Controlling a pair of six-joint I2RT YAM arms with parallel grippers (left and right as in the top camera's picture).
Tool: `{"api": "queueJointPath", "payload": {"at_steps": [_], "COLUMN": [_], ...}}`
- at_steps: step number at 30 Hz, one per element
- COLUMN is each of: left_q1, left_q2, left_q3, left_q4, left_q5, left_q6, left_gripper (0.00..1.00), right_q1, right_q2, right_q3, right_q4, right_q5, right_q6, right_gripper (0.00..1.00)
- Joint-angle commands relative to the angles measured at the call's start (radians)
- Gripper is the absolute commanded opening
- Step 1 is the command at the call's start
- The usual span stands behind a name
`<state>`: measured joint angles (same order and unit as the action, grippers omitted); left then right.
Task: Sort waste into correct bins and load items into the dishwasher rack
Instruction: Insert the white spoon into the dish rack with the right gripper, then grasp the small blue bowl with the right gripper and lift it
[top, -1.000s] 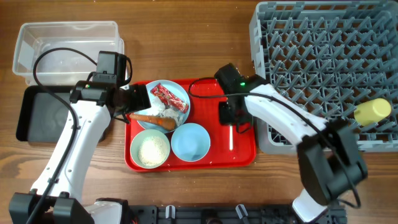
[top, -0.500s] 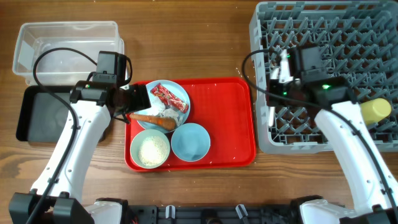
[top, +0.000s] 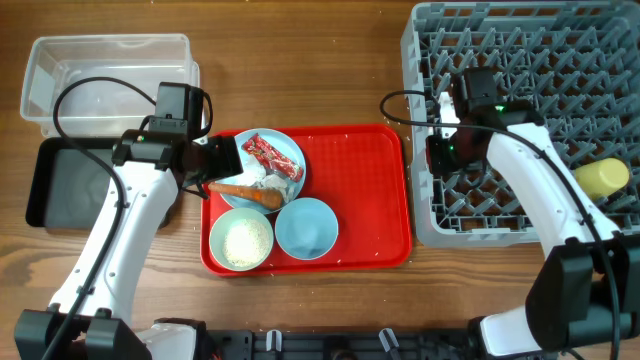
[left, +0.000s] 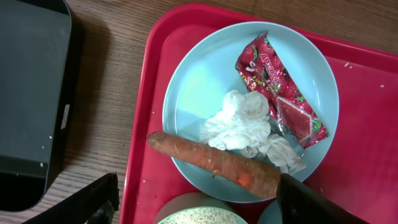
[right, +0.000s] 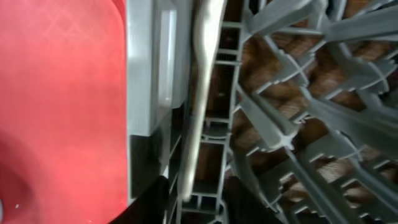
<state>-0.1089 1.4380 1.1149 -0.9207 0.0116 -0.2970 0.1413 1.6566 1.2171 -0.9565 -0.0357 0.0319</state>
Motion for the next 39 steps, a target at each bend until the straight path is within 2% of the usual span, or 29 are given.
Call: {"api": "queueJointPath", "payload": {"at_steps": [1,4,6,9,13,21,25,29,31,32,36,39], "left_q1": [0.007,0.007,0.007,0.007,0.007,0.007,0.007,0.007,0.007,0.007,0.007,0.007], "left_q2": [-0.017,-0.017,-0.017,-0.017,-0.017,-0.017,-0.017,-0.017,-0.017,-0.017,-0.017,-0.017], "left_q3": [0.005,0.005,0.005,0.005,0.005,0.005,0.005,0.005,0.005,0.005,0.005,0.005], "left_q4": [-0.002,-0.002,-0.001,-0.001,-0.001,-0.001,-0.001,-0.002,-0.002,-0.002,-0.002,-0.005], "left_q5": [-0.009,-0.009,-0.009,-0.009,-0.009,-0.009,-0.009,-0.009,-0.009,-0.009,-0.009,-0.009], "left_q6": [0.002,0.002,0.002,0.002,0.002,0.002,0.002,0.002,0.002,0.002,0.002,0.002], "left_gripper": [0.82,0.82,0.82,0.83,0.84,0.85,0.85,0.85,0.85,0.86,0.85,0.85], "right_q1": [0.001,0.002,0.016,0.084,0.223,0.459,0.526,0.546,0.545,0.545,0.510,0.422], "right_q2": [-0.056,-0.133,-0.200,-0.218,-0.163,0.087,0.216,0.289,0.294,0.293,0.252,0.131], "right_q3": [0.018,0.041,0.058,0.057,0.051,0.051,0.051,0.051,0.051,0.054,0.098,0.171], "right_q4": [-0.002,-0.005,0.008,0.005,0.004,0.008,0.044,0.047,0.048,0.047,0.003,-0.051], "right_q5": [-0.021,-0.129,-0.289,-0.332,-0.331,-0.323,-0.316,-0.201,-0.157,-0.142,-0.066,0.063], "right_q6": [0.006,0.006,0.005,0.030,0.069,0.159,0.186,0.281,0.316,0.317,0.328,0.322], "right_gripper": [0.38,0.43,0.47,0.49,0.49,0.47,0.40,0.30,0.11,0.05,0.04,0.04]}}
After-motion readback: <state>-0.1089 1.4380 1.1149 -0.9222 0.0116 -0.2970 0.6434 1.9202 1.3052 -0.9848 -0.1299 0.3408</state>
